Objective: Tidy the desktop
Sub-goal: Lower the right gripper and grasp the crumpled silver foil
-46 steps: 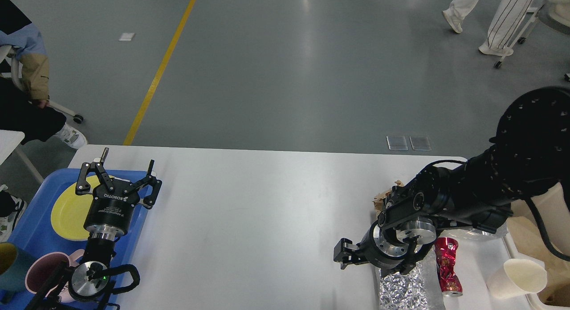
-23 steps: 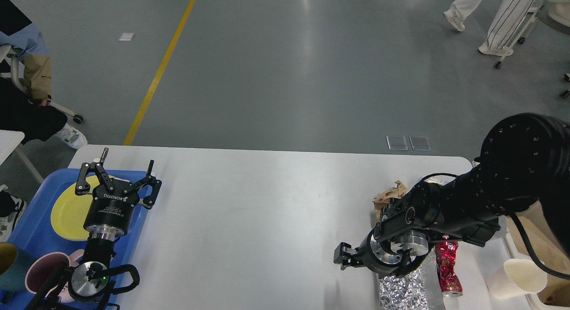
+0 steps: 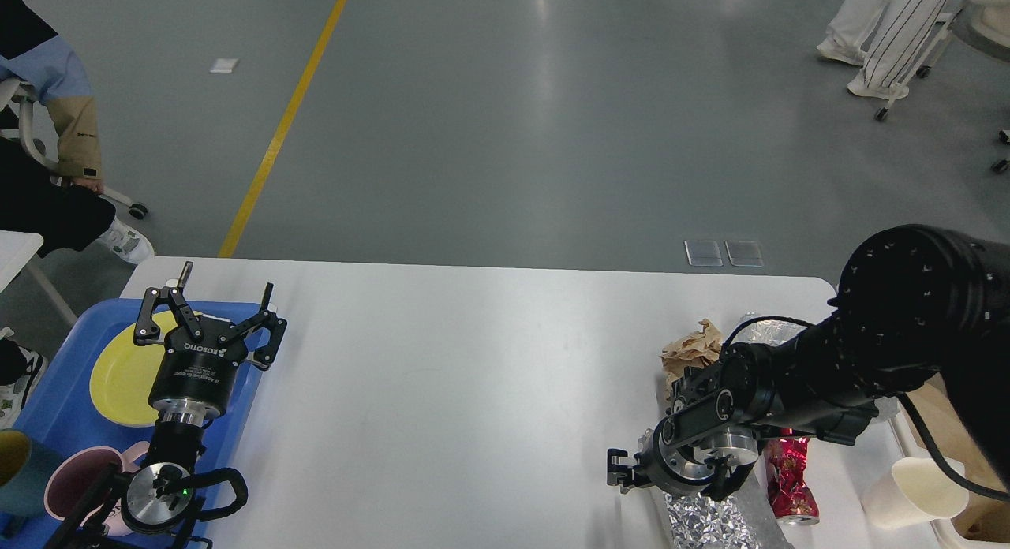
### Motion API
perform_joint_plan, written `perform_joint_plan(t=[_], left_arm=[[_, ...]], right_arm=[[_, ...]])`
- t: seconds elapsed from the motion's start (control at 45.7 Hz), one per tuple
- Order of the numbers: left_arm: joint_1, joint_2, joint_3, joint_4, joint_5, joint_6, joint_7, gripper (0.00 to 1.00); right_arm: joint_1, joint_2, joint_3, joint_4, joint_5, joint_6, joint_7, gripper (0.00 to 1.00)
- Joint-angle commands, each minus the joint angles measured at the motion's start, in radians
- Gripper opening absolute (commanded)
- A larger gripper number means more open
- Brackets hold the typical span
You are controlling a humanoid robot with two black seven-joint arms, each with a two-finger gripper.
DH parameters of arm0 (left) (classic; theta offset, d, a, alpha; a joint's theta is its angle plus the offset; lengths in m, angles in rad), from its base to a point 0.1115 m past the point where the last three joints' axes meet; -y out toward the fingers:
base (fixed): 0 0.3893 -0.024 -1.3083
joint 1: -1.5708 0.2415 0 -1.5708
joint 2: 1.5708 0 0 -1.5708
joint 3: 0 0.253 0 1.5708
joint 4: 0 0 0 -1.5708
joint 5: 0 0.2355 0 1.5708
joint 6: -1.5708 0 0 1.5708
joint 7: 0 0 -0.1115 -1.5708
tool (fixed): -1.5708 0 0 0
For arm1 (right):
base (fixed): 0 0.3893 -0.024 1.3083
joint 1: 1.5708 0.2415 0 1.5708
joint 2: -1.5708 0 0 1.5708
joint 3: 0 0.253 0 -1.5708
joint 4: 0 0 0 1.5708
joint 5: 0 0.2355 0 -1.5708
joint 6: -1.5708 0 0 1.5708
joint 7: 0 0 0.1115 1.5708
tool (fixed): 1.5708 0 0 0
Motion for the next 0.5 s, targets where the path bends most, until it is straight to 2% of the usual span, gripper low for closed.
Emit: perform_joint_plan(t=[0.0,0.109,0.153,0.197,0.241,0.35,0.481], left_arm=[[0.0,0.0,0.0,0.0,0.0,0.0,0.0,0.96],[0.001,0.0,0.0,0.0,0.0,0.0,0.0,0.96],[0.0,0.0,0.0,0.0,0.0,0.0,0.0,0.96],[0.0,0.0,0.0,0.0,0.0,0.0,-0.001,0.96],[0.0,0.0,0.0,0.0,0.0,0.0,0.0,0.96],[0.0,0.0,0.0,0.0,0.0,0.0,0.0,0.96],[0.001,0.0,0.0,0.0,0.0,0.0,0.0,0.96]], right_arm=[[-0.005,0.002,-0.003,0.0,0.0,0.001,-0.001,0.67],[-0.012,0.003,-0.005,-0.002,0.0,0.001,-0.001,0.65],[-0.016,0.005,-0.003,-0.003,0.0,0.001,-0.001,0.52],[-0.017,0.005,-0.003,-0.003,0.002,0.002,-0.001,0.32],[-0.019,0.005,-0.003,-0.005,0.003,0.002,-0.001,0.24],[-0.026,0.003,-0.003,-0.009,0.005,0.002,-0.001,0.17],[-0.055,0.005,-0.003,-0.04,0.005,0.002,-0.001,0.17]])
